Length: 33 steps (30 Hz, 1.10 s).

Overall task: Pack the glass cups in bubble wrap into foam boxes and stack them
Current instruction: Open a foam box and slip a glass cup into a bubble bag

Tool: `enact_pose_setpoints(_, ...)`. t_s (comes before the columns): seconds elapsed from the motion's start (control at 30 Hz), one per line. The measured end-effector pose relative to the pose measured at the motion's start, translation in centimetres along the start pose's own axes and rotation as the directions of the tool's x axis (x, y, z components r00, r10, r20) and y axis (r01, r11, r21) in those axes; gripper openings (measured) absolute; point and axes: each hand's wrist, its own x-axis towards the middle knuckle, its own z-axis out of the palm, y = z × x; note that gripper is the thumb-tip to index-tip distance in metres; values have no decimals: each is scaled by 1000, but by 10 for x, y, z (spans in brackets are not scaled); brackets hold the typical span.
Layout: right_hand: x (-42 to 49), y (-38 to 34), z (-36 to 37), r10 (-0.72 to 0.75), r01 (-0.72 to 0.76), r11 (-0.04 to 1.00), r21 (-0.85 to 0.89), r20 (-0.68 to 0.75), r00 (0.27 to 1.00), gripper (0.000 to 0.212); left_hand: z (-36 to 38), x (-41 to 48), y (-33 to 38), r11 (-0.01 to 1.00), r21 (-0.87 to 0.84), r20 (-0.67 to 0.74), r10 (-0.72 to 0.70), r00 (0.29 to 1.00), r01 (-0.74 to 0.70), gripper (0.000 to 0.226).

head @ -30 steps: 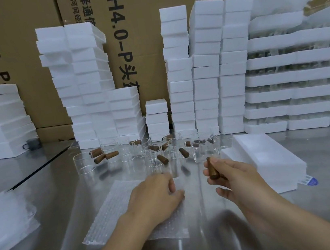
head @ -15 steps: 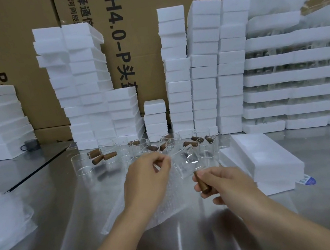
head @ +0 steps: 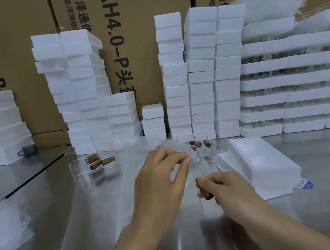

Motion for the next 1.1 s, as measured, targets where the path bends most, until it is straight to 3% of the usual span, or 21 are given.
enact_pose_setpoints(0.13,1,-4,-2,-10,11,1000,8,-42,999,29,0,1,1,1000,-5,3,-1,1000,1,16)
enact_pose_setpoints(0.4,-3,-5,-2,-196,196,946,-257,29,980,16,9,-5,6,1000,-13,47,22,999,-21,18)
enact_pose_setpoints(0.5,-2,-4,-1,-213,219,957,-190,51,976,30,12,-8,15,996,-35,32,80,996,-79,20)
enact_pose_setpoints(0.67,2,-1,-4,-110,109,993,47,26,994,21,14,-12,31,982,-108,-38,150,988,-154,21)
enact_pose_setpoints(0.8,1,-10,-10,-217,215,966,145,-5,976,30,3,-4,34,976,-143,-114,151,982,-167,20)
enact_pose_setpoints(0.87,0,-14,-13,-286,286,953,106,-12,958,22,-9,6,27,978,-186,-187,60,981,-95,28)
enact_pose_setpoints(0.97,2,-11,-19,-381,380,922,-71,7,925,26,-27,18,8,973,-221,-213,-114,970,66,50)
enact_pose_setpoints(1.03,3,-12,-19,-420,414,901,-132,-24,907,24,-37,22,-4,924,-305,-80,-269,960,233,69)
enact_pose_setpoints(1.1,2,-15,-20,-451,442,886,-143,-36,892,26,-42,24,-12,793,-456,106,-403,909,404,86)
